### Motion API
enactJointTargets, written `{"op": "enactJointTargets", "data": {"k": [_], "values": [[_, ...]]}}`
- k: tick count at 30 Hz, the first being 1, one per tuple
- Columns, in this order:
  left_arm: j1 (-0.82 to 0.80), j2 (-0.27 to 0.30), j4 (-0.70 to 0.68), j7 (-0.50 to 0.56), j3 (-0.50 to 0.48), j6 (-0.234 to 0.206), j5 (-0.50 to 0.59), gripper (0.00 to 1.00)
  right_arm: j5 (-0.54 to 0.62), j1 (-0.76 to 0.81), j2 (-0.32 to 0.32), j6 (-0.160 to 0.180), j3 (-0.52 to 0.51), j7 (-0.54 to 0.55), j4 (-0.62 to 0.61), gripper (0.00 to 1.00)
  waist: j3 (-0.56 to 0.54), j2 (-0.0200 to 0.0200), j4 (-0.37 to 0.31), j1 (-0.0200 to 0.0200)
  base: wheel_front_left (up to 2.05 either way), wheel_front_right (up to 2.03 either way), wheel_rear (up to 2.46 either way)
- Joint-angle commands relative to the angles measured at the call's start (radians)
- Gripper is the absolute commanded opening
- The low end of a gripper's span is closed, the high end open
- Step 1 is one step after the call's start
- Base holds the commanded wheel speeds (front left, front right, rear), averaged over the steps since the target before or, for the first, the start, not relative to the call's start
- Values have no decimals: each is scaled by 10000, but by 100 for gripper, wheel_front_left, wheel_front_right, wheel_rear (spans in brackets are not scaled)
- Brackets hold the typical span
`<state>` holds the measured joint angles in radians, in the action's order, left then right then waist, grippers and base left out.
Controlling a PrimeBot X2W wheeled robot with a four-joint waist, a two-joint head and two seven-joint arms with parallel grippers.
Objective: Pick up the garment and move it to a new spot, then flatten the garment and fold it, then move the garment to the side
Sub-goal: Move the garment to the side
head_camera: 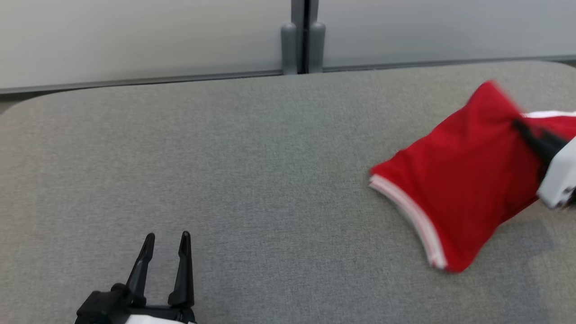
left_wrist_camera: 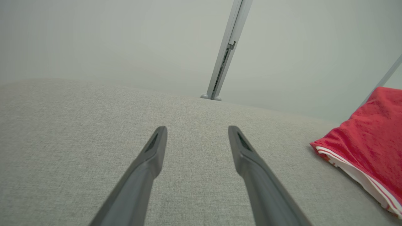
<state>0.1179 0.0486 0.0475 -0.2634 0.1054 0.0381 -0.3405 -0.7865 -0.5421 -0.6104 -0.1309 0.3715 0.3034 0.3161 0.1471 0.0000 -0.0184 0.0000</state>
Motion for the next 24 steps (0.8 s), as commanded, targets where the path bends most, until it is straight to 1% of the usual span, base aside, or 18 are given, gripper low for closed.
{"op": "enactJointTargets", "data": {"k": [1, 4, 9, 14, 20, 21, 23, 24], "values": [[-189, 41, -8, -13, -5, 43, 56, 100, -21, -185, -96, 2, -77, 88, -79, 0, 319, 0, -286, 0, 0, 0, 0], [-508, 40, 20, -11, 66, 115, 101, 100, 21, -736, -666, 2, -492, 656, -294, 0, 599, 0, -443, 0, 0, 0, 0], [-796, 40, 125, -11, 128, 200, 208, 100, 242, -1478, -1089, 1, -1143, 1279, -68, 0, 933, 0, -503, 0, 0, 0, 0], [-923, 40, 206, -11, 117, 245, 258, 100, 463, -1841, -1202, 2, -1674, 1587, 343, 0, 1158, 0, -399, 0, 0, 0, 0], [-895, 38, 219, -13, 53, 270, 295, 100, 876, -1924, -1371, 2, -2260, 1736, 867, 0, 1307, 0, -280, 0, 0, 0, 0], [-896, 38, 220, -13, 46, 284, 300, 100, 1012, -1915, -1432, 2, -2364, 1740, 995, 2, 1324, 0, -265, 0, 0, 0, 0], [-886, 40, 226, -11, 26, 291, 316, 100, 1391, -1896, -1567, 2, -2547, 1659, 1315, 30, 1344, 0, -242, 0, 0, 0, 0], [-881, 40, 227, -11, 17, 303, 324, 100, 1686, -1912, -1662, 2, -2673, 1552, 1512, 46, 1353, 0, -237, 0, 0, 0, 0]]}}
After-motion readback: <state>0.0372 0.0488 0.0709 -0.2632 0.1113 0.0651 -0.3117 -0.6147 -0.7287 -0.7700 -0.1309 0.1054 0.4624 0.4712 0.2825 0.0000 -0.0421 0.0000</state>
